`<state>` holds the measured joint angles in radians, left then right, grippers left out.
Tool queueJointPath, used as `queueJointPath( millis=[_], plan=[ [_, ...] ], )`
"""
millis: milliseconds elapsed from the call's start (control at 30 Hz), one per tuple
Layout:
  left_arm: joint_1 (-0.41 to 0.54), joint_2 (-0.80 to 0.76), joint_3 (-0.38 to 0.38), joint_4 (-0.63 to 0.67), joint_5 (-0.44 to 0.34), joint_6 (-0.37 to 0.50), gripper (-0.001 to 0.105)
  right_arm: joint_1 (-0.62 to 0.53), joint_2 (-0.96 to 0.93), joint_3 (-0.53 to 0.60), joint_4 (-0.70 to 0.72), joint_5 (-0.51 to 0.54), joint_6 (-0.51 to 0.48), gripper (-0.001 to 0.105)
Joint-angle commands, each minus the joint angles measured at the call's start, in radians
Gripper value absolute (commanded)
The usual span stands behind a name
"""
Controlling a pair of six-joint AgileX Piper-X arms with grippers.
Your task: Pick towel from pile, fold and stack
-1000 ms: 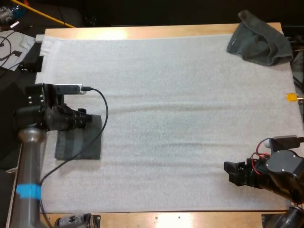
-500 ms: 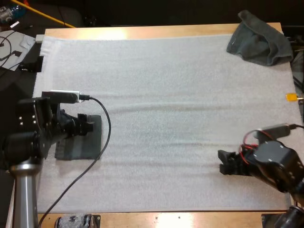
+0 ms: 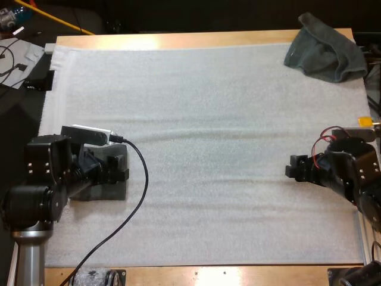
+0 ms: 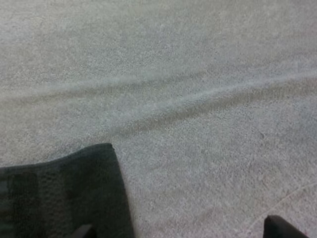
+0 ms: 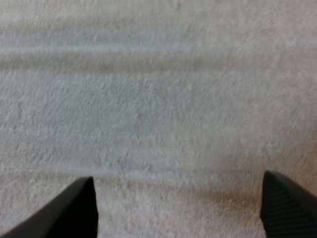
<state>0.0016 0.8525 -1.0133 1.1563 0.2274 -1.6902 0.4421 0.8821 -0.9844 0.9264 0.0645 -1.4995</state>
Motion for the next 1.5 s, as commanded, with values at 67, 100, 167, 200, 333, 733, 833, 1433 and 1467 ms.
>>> queueJointPath(
  millis=[67, 100, 167, 200, 333, 733, 833, 1433, 1467],
  plan=[
    [0.009, -0.013, -0.002, -0.003, -0.004, 0.003, 0.063, -0.168, -0.013, -0.006, 0.025, -0.024, -0.054, 0.066],
    [0.008, -0.016, -0.002, -0.001, -0.005, 0.004, 0.063, -0.207, -0.015, -0.006, 0.033, -0.026, -0.067, 0.066],
    [0.008, -0.019, -0.001, 0.004, -0.004, 0.006, 0.063, -0.313, -0.039, -0.006, 0.068, -0.037, -0.111, 0.067],
    [0.007, -0.019, -0.002, 0.006, -0.005, 0.007, 0.063, -0.376, -0.06, -0.007, 0.086, -0.042, -0.142, 0.067],
    [0.008, -0.027, -0.001, 0.015, -0.013, 0.013, 0.063, -0.478, -0.134, -0.009, 0.137, -0.042, -0.216, 0.066],
    [0.005, -0.179, -0.002, 0.016, -0.032, 0.011, 0.063, -0.486, -0.354, -0.006, 0.2, -0.039, -0.3, 0.066],
    [0.006, -0.252, 0.0, 0.015, -0.054, 0.012, 0.063, -0.482, -0.424, -0.008, 0.225, -0.043, -0.315, 0.066],
    [0.005, -0.646, 0.01, 0.111, -0.087, 0.041, 0.063, -0.48, -0.781, -0.004, 0.347, -0.051, -0.304, 0.066],
    [0.006, -0.688, 0.009, 0.141, -0.087, 0.047, 0.064, -0.481, -0.804, -0.003, 0.358, -0.05, -0.297, 0.066]
  ],
)
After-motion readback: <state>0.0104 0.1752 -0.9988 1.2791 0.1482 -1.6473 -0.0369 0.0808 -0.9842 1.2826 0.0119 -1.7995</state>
